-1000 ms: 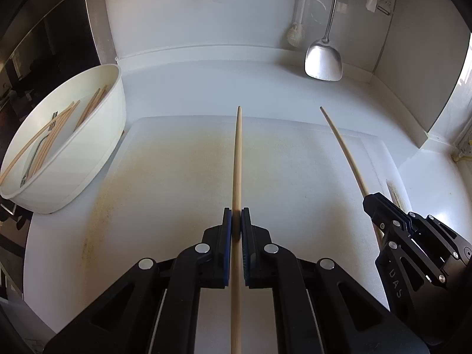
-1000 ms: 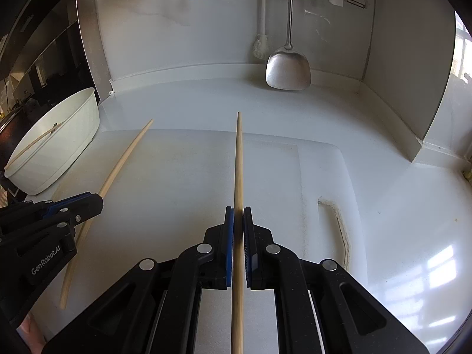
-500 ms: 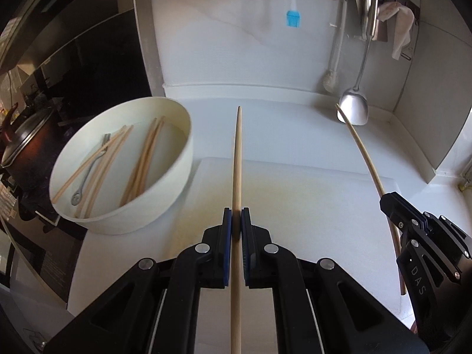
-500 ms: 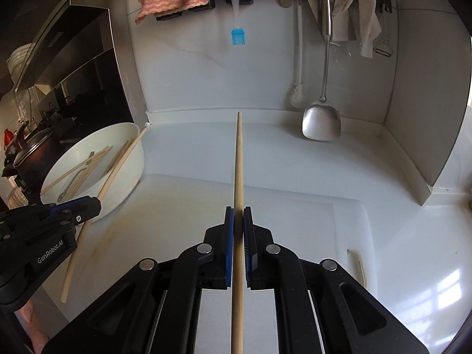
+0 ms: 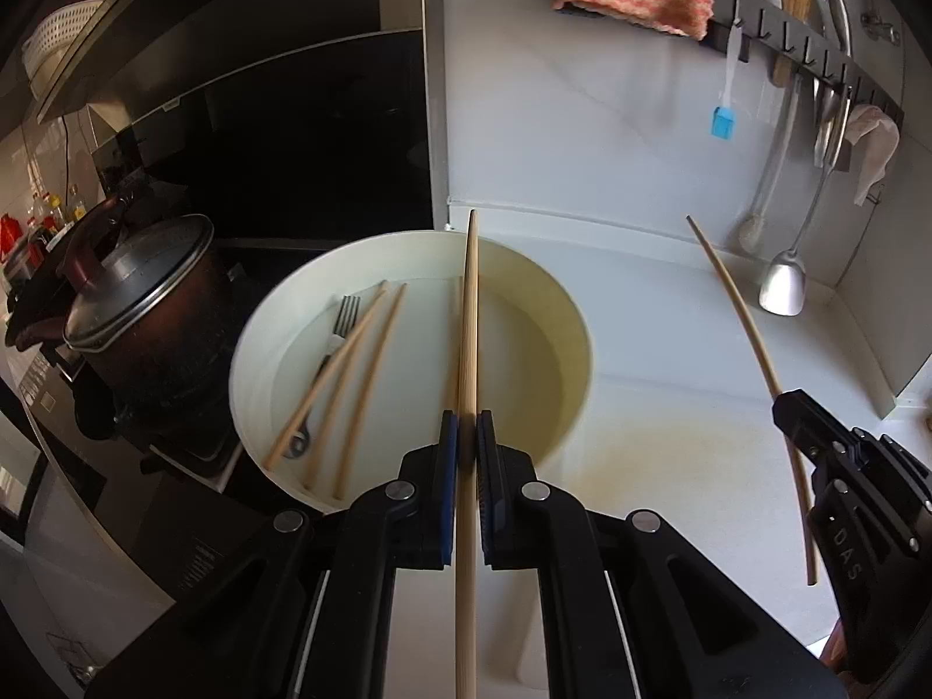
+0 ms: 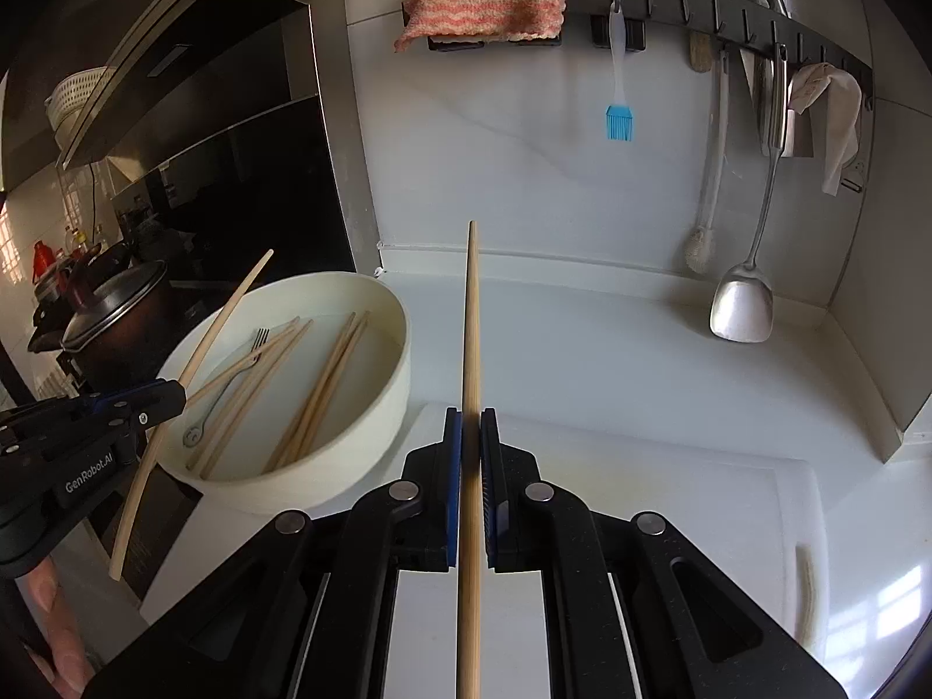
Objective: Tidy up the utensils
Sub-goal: 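Carry both chopsticks over the water basin with both tools, then lower both chopsticks into the water and open both tools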
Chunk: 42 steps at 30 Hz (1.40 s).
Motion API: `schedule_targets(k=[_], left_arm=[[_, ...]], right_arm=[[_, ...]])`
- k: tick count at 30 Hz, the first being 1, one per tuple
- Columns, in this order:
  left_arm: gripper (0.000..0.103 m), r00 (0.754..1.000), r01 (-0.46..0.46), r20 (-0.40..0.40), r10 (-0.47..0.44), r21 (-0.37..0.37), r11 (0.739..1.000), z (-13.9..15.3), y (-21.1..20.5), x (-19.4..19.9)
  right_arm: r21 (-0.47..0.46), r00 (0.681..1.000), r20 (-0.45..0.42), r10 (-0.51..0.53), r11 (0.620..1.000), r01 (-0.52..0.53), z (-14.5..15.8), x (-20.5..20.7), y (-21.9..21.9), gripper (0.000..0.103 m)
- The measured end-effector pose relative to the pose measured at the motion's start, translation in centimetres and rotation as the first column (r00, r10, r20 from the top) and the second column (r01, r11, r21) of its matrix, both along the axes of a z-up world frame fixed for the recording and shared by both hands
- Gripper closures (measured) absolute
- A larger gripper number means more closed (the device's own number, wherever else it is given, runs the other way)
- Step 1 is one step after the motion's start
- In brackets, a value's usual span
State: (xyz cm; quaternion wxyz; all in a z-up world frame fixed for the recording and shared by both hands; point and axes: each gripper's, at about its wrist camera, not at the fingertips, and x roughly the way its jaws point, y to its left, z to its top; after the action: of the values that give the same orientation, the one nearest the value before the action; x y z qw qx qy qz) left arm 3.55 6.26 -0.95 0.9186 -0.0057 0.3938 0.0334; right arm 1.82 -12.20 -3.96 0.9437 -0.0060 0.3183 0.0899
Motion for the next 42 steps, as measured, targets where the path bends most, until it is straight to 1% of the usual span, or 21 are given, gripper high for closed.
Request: schedule_targets(k=[2, 5, 7, 9, 14, 18, 20, 26, 31, 33, 35, 42], left_arm=[[0.096, 1.0, 0.011, -0.001, -0.011, -0.011, 1.0, 0.2, 2.5, 1.3], [0.096, 0.999, 0.033, 0.016, -0.034, 0.011, 0.999, 0.3, 5.1, 2.9], [0.096, 0.999, 0.043, -0.003, -0.043, 0.007, 0.999, 0.0, 6.6, 4.1], [0.096, 0.999, 0.049, -0.018, -0.049, -0.001, 0.999, -0.2, 7.8, 4.9], [0.096, 0.997, 0.06, -0.053, -0.061, -0.015, 0.998, -1.1, 10.1, 6.4], [0.096, 0.996, 0.035, -0.083, -0.038, -0.04, 0.999, -2.2, 11.8, 7.5], [0.096, 0.994, 0.028, -0.103, -0.034, -0.053, 0.998, -2.7, 12.3, 8.0], [0.096, 0.99, 0.023, -0.136, -0.03, -0.049, 0.999, -4.1, 13.1, 9.8], [0.096, 0.985, 0.029, -0.167, -0.038, -0.059, 0.998, -5.1, 13.3, 11.1], [0.096, 0.981, 0.044, -0.187, -0.058, -0.078, 0.996, -5.6, 13.3, 11.6], [0.096, 0.976, 0.058, -0.205, -0.074, -0.083, 0.995, -6.0, 13.3, 12.0], [0.096, 0.965, 0.067, -0.246, -0.089, -0.096, 0.993, -7.1, 13.1, 12.9]], right_arm=[[0.012, 1.0, -0.004, -0.019, 1.0, 0.019, 0.0, 0.7, 2.1, 0.097], [0.0, 0.999, 0.005, -0.04, 0.999, 0.04, -0.1, 1.8, 5.2, 0.097], [0.014, 0.999, -0.01, -0.049, 0.999, 0.049, -0.3, 2.6, 6.8, 0.097], [0.008, 0.999, -0.02, -0.051, 0.999, 0.051, -0.4, 3.2, 8.5, 0.097], [-0.007, 0.998, -0.052, -0.024, 1.0, 0.023, -0.7, 4.9, 11.7, 0.097], [-0.012, 0.997, -0.079, 0.005, 1.0, -0.006, -1.2, 6.3, 13.3, 0.097], [0.006, 0.994, -0.104, 0.014, 1.0, -0.013, -1.6, 7.2, 13.9, 0.097], [0.023, 0.986, -0.154, 0.056, 0.998, -0.053, -2.9, 9.4, 15.8, 0.097], [0.081, 0.971, -0.224, 0.08, 0.995, -0.063, -4.0, 11.4, 16.9, 0.097], [0.09, 0.965, -0.249, 0.082, 0.994, -0.061, -4.4, 11.9, 17.2, 0.097], [0.1, 0.959, -0.272, 0.08, 0.993, -0.054, -4.8, 12.5, 17.4, 0.097], [0.11, 0.934, -0.352, 0.06, 0.994, -0.022, -6.3, 13.8, 17.1, 0.097]])
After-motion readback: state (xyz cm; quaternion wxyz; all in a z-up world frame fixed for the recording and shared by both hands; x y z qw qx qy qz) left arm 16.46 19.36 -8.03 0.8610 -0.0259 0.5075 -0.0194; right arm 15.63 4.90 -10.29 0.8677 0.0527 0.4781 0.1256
